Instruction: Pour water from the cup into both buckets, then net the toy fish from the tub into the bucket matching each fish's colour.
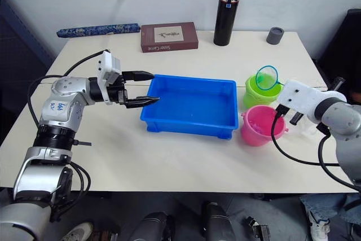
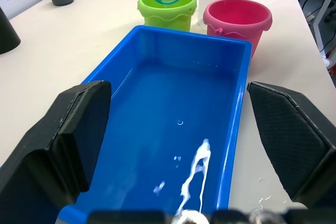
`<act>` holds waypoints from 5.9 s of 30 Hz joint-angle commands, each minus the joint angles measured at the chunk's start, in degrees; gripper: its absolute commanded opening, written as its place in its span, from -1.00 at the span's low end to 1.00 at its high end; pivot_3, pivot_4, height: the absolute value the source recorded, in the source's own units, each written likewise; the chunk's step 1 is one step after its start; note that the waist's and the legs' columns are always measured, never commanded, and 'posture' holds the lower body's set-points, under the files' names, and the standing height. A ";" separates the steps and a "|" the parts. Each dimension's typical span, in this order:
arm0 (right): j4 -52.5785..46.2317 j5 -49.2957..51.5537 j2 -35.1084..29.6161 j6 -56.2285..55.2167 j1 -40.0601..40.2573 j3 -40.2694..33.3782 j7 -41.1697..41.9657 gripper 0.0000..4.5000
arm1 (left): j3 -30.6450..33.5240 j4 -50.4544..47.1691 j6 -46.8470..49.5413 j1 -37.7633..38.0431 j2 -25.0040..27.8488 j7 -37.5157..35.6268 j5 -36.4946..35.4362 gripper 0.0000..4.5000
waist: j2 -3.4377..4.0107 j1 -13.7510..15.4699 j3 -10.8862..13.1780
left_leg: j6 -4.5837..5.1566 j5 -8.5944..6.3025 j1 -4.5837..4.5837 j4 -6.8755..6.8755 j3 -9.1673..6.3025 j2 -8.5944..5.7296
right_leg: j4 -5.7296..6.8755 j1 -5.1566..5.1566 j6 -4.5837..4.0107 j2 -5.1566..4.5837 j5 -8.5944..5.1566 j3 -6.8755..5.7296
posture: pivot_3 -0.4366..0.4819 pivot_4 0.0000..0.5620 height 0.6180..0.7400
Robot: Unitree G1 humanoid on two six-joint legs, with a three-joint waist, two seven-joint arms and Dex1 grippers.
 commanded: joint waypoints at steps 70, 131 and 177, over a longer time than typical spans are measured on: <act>-1.60 -49.37 6.56 -23.59 14.85 -7.24 -13.57 -1.00 | 1.29 -1.81 -0.59 0.30 0.36 -0.40 -0.05 0.99 | 0.00 0.23 -0.01 | -0.01 0.03 0.06 0.18 0.09 0.01 | 0.18 0.05 0.06 0.38 0.03 0.14 | -0.05 -0.47 1.00; -0.18 35.00 24.35 6.20 -14.96 11.26 36.73 -1.00 | 7.67 -38.32 22.97 25.22 20.46 -7.53 -17.11 0.99 | -0.01 -0.98 -0.02 | 0.07 -0.06 -0.01 0.60 -0.14 0.03 | 0.29 0.12 0.03 -0.07 0.03 0.05 | -0.05 -0.47 1.00; -8.67 37.59 21.01 11.96 -2.84 4.90 32.12 0.60 | 5.11 -41.47 21.84 37.63 13.45 9.93 -8.29 1.00 | -0.02 -1.11 -0.03 | 0.11 -0.10 0.01 0.54 -0.20 0.04 | 0.13 0.12 0.02 -0.14 0.03 0.06 | -0.05 -0.47 1.00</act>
